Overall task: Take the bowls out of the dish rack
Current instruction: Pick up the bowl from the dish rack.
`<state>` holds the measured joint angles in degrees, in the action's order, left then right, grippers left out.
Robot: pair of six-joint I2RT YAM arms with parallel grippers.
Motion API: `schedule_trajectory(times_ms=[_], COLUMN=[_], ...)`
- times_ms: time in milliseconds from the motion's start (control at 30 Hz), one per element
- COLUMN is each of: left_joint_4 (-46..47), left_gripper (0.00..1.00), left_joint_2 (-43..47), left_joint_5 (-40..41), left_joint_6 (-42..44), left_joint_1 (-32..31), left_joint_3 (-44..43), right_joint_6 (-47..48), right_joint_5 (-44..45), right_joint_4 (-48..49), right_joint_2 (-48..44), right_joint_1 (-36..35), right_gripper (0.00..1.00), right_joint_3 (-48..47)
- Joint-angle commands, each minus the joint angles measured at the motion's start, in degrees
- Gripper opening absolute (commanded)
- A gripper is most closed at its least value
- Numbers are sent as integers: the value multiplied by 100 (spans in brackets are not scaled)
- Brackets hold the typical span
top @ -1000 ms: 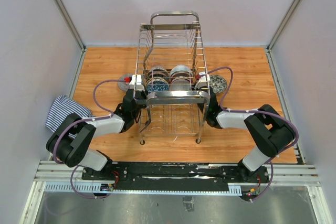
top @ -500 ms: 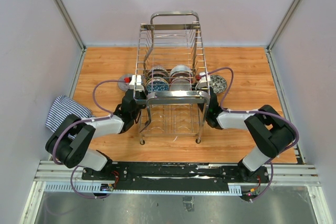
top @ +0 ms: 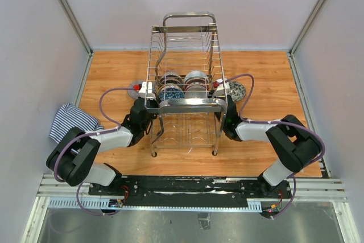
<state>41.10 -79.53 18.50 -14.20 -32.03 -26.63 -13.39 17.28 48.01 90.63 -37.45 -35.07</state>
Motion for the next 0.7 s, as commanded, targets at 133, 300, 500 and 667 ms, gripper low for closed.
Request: schedule_trajectory(times_ms=[133,300,500,667], left_joint_4=[749,684,564,517], left_gripper=[0,1,0,1], left_joint_2=[207,252,285,332], left_joint_5=[-67,-14,13,-12], left_joint_6=[-92,-83,-101,-110], left_joint_1=[-75,-75,-71,-75], left_joint_3=[-144,-179,-266,-290], right_joint_6=[-155,-143,-143,-132], right_joint_5=[-82,-81,-102,-134], right_joint_4=[961,957,937,933], right_joint_2=[-322,-344,-385,-452], right_joint_1=[-82,-85,-85,-80], right_gripper=[1,1,1,1], right_joint_3=[-144,-175,-194,-173])
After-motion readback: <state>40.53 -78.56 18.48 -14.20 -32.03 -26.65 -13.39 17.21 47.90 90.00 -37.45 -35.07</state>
